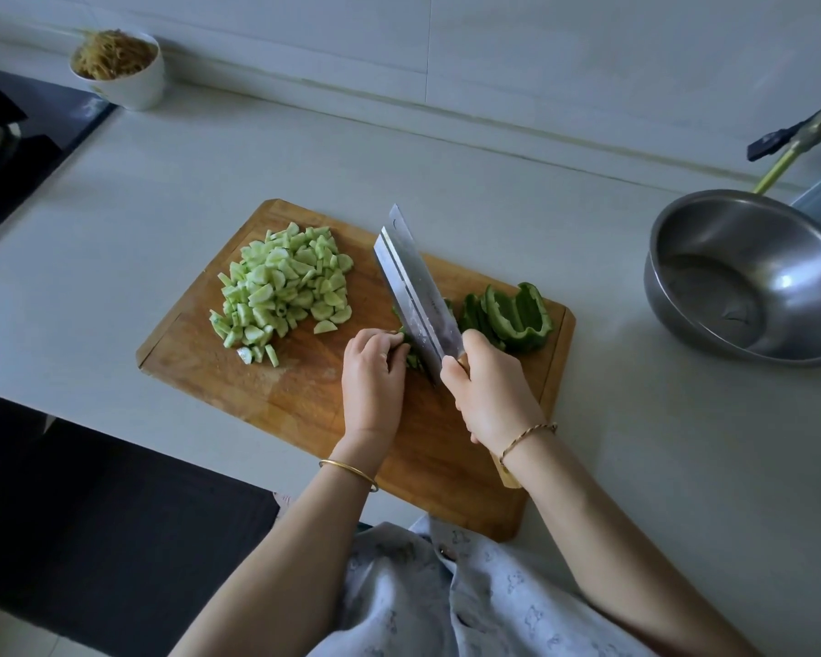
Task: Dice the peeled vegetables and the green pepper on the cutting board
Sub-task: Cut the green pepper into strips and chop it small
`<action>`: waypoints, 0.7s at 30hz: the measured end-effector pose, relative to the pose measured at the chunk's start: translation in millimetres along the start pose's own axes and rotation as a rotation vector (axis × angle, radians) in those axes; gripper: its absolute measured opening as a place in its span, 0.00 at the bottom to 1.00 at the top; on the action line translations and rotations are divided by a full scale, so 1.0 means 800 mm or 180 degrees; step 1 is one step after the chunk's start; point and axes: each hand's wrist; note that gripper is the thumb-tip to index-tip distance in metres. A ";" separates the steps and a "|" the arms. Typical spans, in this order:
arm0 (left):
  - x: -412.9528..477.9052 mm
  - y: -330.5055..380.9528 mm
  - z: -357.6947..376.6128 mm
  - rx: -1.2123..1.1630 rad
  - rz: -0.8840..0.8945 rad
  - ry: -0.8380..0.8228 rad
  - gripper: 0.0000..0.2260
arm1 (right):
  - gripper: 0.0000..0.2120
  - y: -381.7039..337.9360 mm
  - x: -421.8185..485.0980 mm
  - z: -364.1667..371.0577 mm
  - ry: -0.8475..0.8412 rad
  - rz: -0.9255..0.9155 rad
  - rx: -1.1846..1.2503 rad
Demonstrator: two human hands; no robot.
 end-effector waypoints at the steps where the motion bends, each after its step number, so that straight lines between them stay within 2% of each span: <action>1: 0.000 0.001 0.001 -0.0013 -0.0027 0.0000 0.02 | 0.06 -0.002 0.001 0.000 -0.0043 0.0014 -0.0039; 16: 0.005 0.008 0.005 -0.0050 -0.0258 -0.0006 0.04 | 0.07 -0.018 0.010 0.002 -0.0154 -0.0082 -0.0744; 21: 0.007 0.011 0.003 -0.0031 -0.0286 -0.0053 0.04 | 0.06 -0.026 0.022 0.005 -0.0165 -0.0072 -0.0652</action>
Point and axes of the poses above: each hand's wrist, its own x-axis towards the middle knuckle, its own z-axis out of the palm, y = z × x, and after that the axes turned 5 degrees about y, right-handed
